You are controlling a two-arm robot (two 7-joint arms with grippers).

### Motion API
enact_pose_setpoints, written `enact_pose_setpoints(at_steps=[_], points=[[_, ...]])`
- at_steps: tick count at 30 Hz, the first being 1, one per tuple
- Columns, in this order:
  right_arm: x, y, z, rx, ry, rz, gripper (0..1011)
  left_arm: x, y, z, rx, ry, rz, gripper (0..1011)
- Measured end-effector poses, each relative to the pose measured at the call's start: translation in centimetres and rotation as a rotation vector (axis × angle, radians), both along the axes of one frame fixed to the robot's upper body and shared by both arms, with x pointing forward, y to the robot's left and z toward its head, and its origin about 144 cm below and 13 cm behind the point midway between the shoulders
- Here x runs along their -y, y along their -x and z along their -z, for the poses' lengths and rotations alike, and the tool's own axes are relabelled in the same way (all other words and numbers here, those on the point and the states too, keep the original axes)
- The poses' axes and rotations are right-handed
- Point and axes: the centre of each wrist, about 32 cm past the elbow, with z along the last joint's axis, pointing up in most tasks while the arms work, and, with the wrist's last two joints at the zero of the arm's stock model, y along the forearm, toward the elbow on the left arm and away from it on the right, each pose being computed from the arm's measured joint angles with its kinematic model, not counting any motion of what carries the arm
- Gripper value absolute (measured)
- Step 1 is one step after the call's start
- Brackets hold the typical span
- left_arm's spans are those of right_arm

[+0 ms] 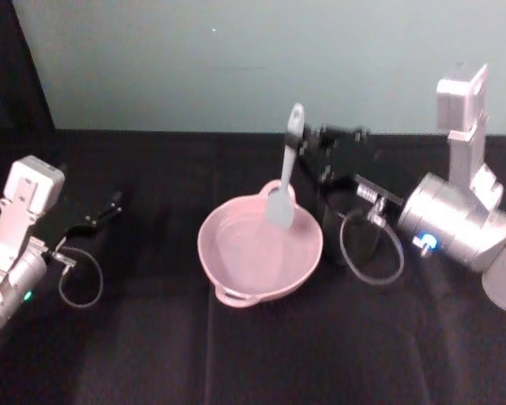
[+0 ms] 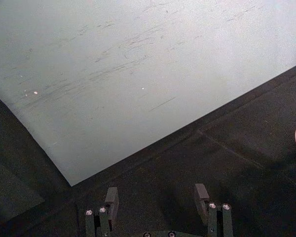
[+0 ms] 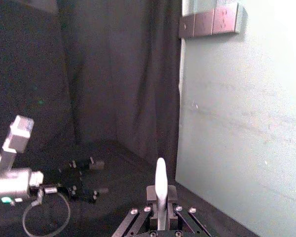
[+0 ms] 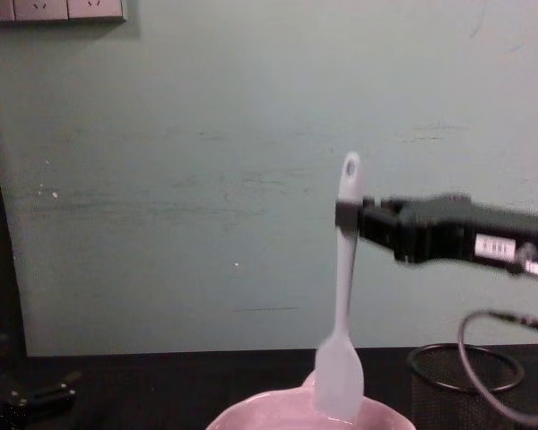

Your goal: Use the one hand to pick up the spoon and stir the clear water in the bowl.

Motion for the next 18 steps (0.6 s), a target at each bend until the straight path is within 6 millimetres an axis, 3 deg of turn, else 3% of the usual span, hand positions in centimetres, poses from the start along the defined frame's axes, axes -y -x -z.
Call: enact_pose_setpoints(at_steps=[5, 11, 18], points=[[-0.3, 0.4, 2.2, -0.035, 0.015, -0.015, 111, 0.0, 0.0, 0.0, 0.000, 0.000, 0.000, 1011], [-1.4, 1.0, 3.3, -0.063, 0.009, -0.066, 111, 0.0, 0.0, 0.0, 0.000, 0.000, 0.000, 1011], [-3.8, 1.4, 4.7, -0.091, -0.012, -0.100, 111, 0.0, 0.0, 0.0, 0.000, 0.000, 0.000, 1011]])
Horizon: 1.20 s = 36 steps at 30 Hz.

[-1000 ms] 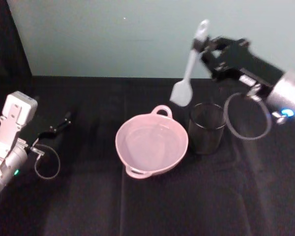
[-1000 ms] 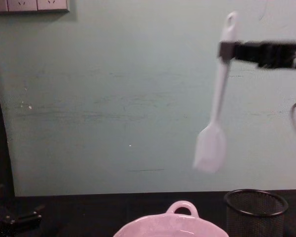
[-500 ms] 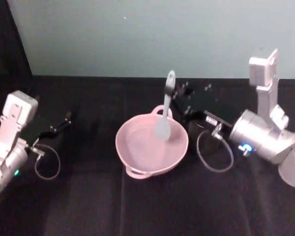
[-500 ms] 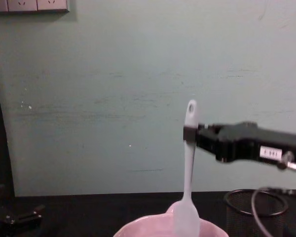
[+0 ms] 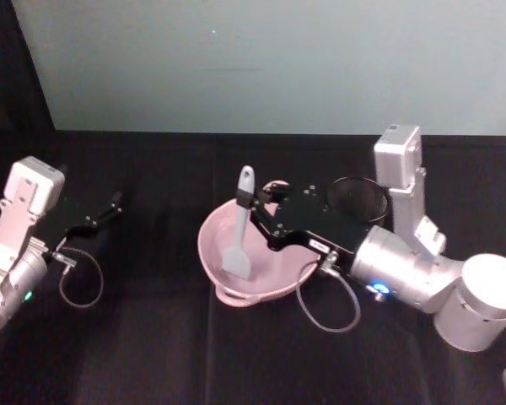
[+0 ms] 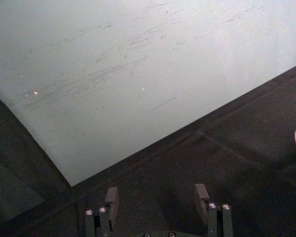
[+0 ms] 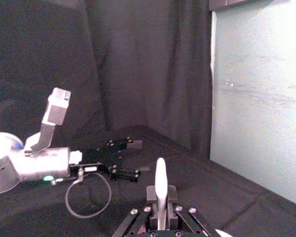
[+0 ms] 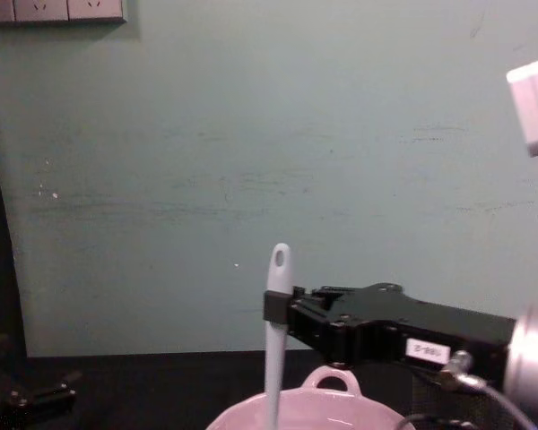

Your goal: Use the one hand to pick up the spoon and stir the clear water in the bowl.

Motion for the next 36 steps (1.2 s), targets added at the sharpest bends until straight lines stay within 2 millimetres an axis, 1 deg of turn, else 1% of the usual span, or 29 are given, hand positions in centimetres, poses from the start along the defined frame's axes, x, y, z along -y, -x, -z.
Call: enact_pose_setpoints(at_steps=[4, 7, 11, 17, 19, 22, 25, 29, 32, 36], points=[[-1.0, -0.4, 0.7, 0.026, -0.012, 0.025, 111, 0.0, 0.0, 0.0, 0.000, 0.000, 0.000, 1011], [-1.9, -1.2, 1.5, 0.079, -0.017, 0.085, 111, 0.0, 0.0, 0.0, 0.000, 0.000, 0.000, 1011], [-2.2, -2.0, 2.0, 0.137, -0.007, 0.159, 111, 0.0, 0.0, 0.0, 0.000, 0.000, 0.000, 1011], [-1.5, -2.7, 2.2, 0.185, 0.037, 0.244, 111, 0.0, 0.0, 0.0, 0.000, 0.000, 0.000, 1011], [-0.9, -2.7, 2.1, 0.197, 0.055, 0.263, 111, 0.0, 0.0, 0.0, 0.000, 0.000, 0.000, 1011], [0.1, -2.4, 1.7, 0.206, 0.071, 0.274, 111, 0.0, 0.0, 0.0, 0.000, 0.000, 0.000, 1011], [1.1, -1.7, 1.2, 0.196, 0.082, 0.265, 110, 0.0, 0.0, 0.0, 0.000, 0.000, 0.000, 1011], [2.2, 0.0, 0.7, 0.155, 0.068, 0.226, 111, 0.0, 0.0, 0.0, 0.000, 0.000, 0.000, 1011], [2.4, 0.9, 0.5, 0.134, 0.051, 0.201, 111, 0.0, 0.0, 0.0, 0.000, 0.000, 0.000, 1011], [2.0, 2.3, 0.4, 0.085, 0.017, 0.147, 111, 0.0, 0.0, 0.0, 0.000, 0.000, 0.000, 1011]])
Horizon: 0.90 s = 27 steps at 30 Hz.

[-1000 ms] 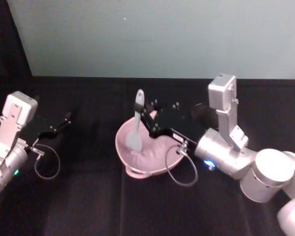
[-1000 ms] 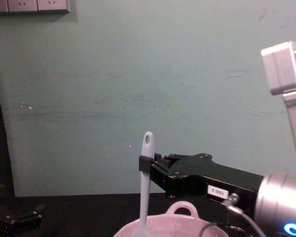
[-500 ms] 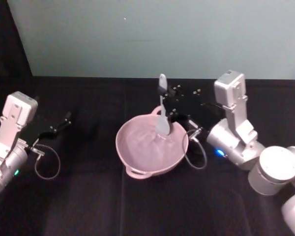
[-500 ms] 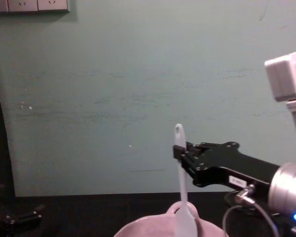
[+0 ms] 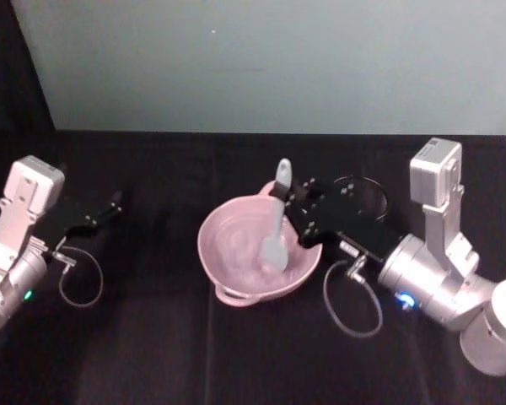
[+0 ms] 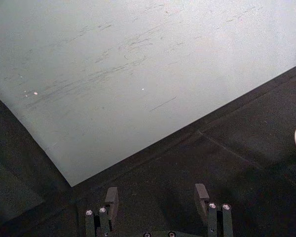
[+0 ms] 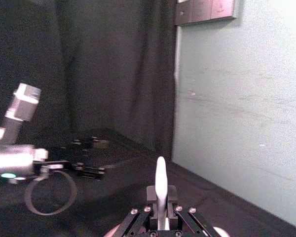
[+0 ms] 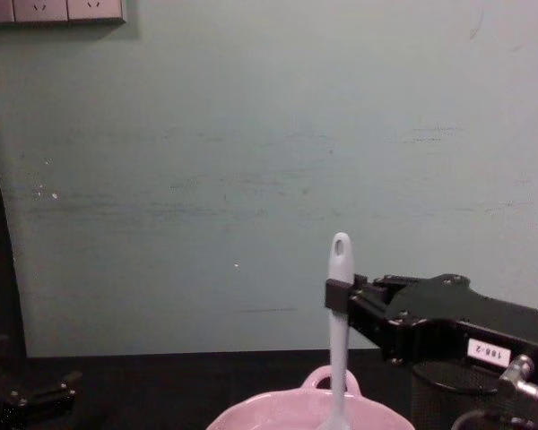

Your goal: Use the one hand to pick up the spoon and stir the clear water in the bowl.

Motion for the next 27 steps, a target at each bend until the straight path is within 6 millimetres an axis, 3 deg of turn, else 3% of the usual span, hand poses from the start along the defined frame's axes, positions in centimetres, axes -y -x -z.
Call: enact_pose_setpoints(at_steps=[9, 17, 22, 27], points=[[-2.8, 0.8, 0.6, -0.037, -0.058, -0.062, 111, 0.0, 0.0, 0.0, 0.000, 0.000, 0.000, 1011], [-5.2, -1.3, 2.1, 0.027, -0.081, 0.046, 110, 0.0, 0.0, 0.0, 0.000, 0.000, 0.000, 1011], [-5.1, -2.7, 2.4, 0.076, -0.065, 0.135, 111, 0.0, 0.0, 0.0, 0.000, 0.000, 0.000, 1011], [-3.8, -3.8, 2.2, 0.120, -0.035, 0.207, 111, 0.0, 0.0, 0.0, 0.000, 0.000, 0.000, 1011]])
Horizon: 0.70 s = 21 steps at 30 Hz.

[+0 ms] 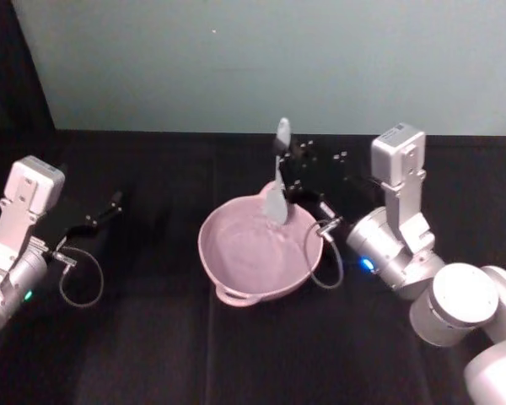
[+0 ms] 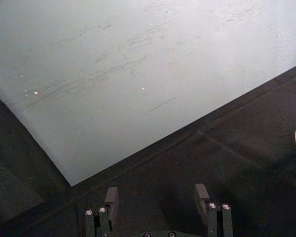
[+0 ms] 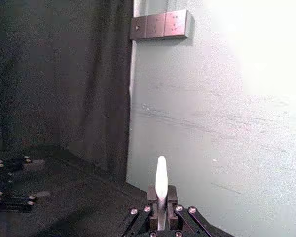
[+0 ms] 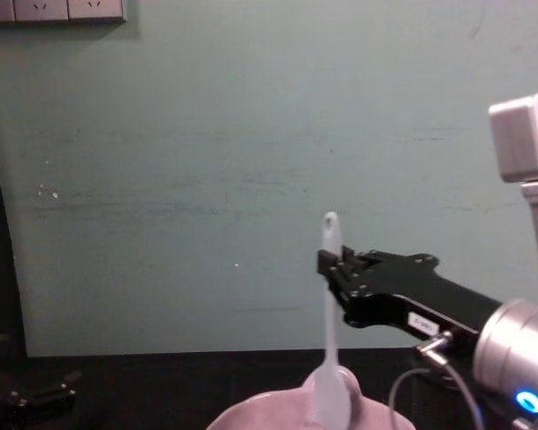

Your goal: Use the one hand to pick up the spoon and stir the clear water in the bowl.

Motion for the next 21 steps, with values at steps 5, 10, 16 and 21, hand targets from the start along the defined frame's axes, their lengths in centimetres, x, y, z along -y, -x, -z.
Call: enact_pose_setpoints(at_steps=[5, 10, 16, 21], points=[[1.6, 0.4, -0.6, -0.002, 0.025, 0.009, 110, 0.0, 0.0, 0.0, 0.000, 0.000, 0.000, 1011], [3.2, 2.7, -1.3, -0.037, 0.034, -0.045, 110, 0.0, 0.0, 0.0, 0.000, 0.000, 0.000, 1011], [3.3, 4.6, -1.4, -0.089, 0.015, -0.112, 111, 0.0, 0.0, 0.0, 0.000, 0.000, 0.000, 1011], [2.0, 5.7, -1.2, -0.130, -0.015, -0.177, 110, 0.0, 0.0, 0.0, 0.000, 0.000, 0.000, 1011]])
